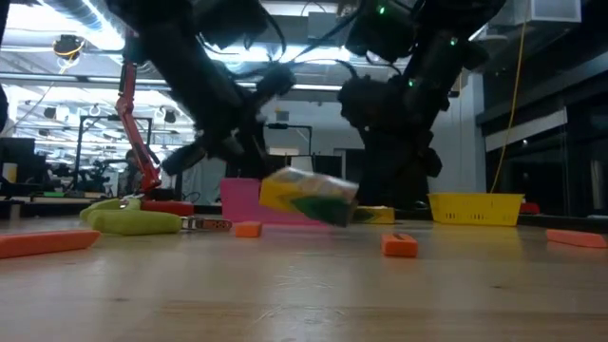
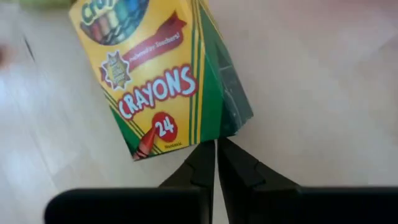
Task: Pick & Place School Supplies
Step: Put the yellow crayon box into the red bin
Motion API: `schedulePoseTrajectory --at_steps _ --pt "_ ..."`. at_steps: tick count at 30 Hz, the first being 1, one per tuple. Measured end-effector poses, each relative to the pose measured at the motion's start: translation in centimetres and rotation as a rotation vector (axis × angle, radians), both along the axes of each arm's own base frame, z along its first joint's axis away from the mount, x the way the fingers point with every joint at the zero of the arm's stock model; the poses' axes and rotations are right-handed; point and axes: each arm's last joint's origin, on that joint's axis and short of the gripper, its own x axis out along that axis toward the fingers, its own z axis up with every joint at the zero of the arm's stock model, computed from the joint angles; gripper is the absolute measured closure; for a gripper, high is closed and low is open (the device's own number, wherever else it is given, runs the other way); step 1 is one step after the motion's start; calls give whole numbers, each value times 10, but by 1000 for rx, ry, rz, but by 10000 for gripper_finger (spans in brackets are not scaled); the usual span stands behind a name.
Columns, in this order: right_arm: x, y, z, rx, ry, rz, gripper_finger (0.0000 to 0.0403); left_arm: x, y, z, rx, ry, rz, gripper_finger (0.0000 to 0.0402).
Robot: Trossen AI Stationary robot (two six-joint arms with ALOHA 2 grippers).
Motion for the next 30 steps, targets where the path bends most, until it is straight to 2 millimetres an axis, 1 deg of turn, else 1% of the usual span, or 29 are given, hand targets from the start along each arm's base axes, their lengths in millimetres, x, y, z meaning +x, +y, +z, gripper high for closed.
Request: schedulePoseTrajectory --at_steps 5,8,12,15,18,23,27,30 --pt "-6 -3 19 -55 -52 -37 380 -9 -6 22 25 -58 7 400" --pt "-9 -5 32 -79 -92 -60 380 -14 -6 40 59 -124 29 400" --pt "-15 -12 52 -116 -165 -104 380 -23 1 60 120 -174 70 400" --pt "-18 -23 64 -142 -206 -131 380 -27 13 66 154 -175 90 400" --pt "-22 -35 74 -162 -234 -154 380 -27 26 68 185 -167 109 400" --pt "-28 -55 84 -184 -266 -201 380 -28 53 69 241 -145 153 400" --pt "-26 -74 88 -206 -307 -220 380 -30 77 72 279 -147 179 400" --pt "-27 -86 92 -191 -314 -234 380 -34 97 72 291 -128 192 400"
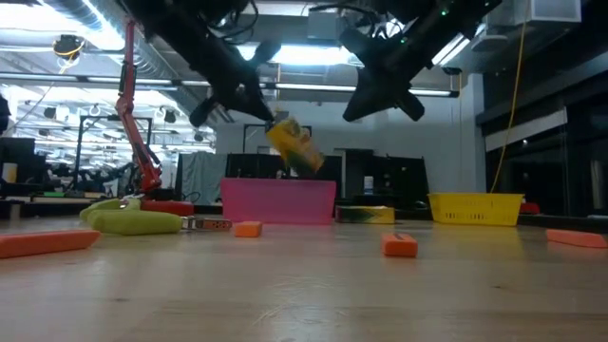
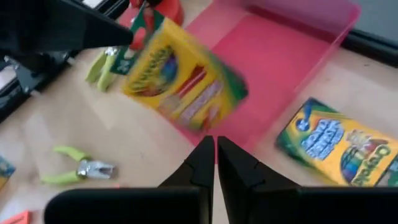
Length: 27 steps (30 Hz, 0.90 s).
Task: Pick & Place School Supplies
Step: Put the yellow crayon box into the red bin
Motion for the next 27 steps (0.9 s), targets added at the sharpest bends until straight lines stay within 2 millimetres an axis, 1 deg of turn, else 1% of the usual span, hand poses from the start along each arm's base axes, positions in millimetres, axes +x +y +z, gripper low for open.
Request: schedulePoseTrajectory --at_steps 5,9,13,19,23,25,27 --pt "4 -4 16 -45 -30 23 380 -9 28 -1 1 28 7 400" --pt "7 -6 25 -81 -46 21 380 -11 47 -6 -13 33 -4 400" --pt "7 -6 28 -91 -47 23 380 -8 62 -7 -6 -35 -10 400" --pt "6 -4 27 -83 -26 25 380 1 84 -21 -28 -118 -33 400" --pt "6 -3 26 -76 -21 23 380 10 96 -39 -55 -153 -31 400" --pt "5 -3 25 -74 -12 22 380 17 100 -41 -59 -163 -34 400" --pt "5 -3 25 -73 -4 23 380 24 104 -38 -54 -175 -50 400"
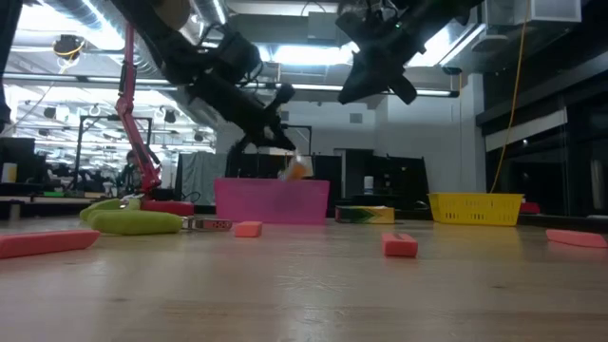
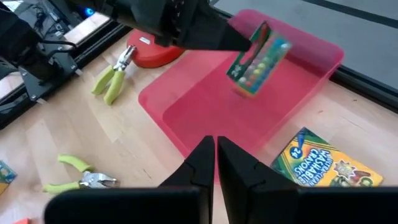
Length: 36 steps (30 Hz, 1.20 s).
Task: Pick & Place School Supplies
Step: Put the yellow crayon box into the red bin
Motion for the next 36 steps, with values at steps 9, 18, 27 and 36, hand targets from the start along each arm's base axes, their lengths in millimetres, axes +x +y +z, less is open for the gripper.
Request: schedulePoseTrajectory --at_steps 9,18,27,36 --pt "-2 1 -2 6 28 0 380 23 20 17 45 75 -56 400" --pt "-2 7 -3 3 44 13 380 21 32 -1 1 124 -58 400" --pt "-2 7 -4 -6 54 2 380 11 33 -9 -29 254 -76 400" --pt "-2 10 -4 1 53 -9 380 1 38 -16 -36 356 -105 383"
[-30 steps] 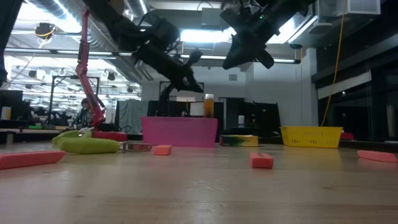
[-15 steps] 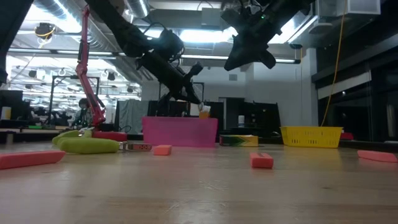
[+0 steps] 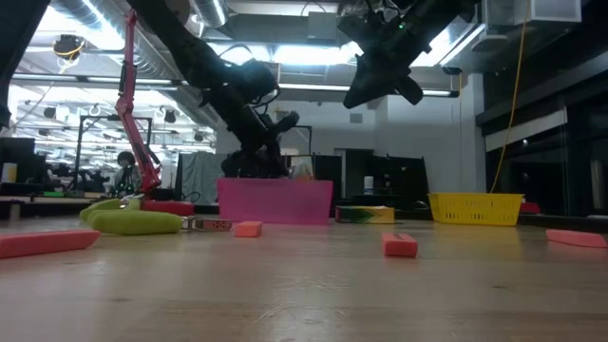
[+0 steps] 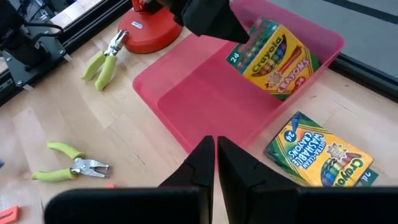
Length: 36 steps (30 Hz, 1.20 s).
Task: Pick & Place School Supplies
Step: Put the yellow crayon box into the red bin
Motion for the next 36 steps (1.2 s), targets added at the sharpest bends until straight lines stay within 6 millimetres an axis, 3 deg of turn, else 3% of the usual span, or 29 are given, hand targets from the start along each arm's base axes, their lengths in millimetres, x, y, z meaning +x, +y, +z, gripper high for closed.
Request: schedulePoseTrajectory --at_steps 5,17,27,36 --pt "0 3 0 8 -4 1 380 -7 3 4 27 35 -17 360" --pt "0 4 0 20 -12 -20 380 -32 6 39 129 56 -51 301" --pt "1 9 0 13 -16 -27 380 -22 -17 36 113 137 -109 315" --pt "1 14 0 6 -18 -29 380 -18 -20 24 30 136 -114 340"
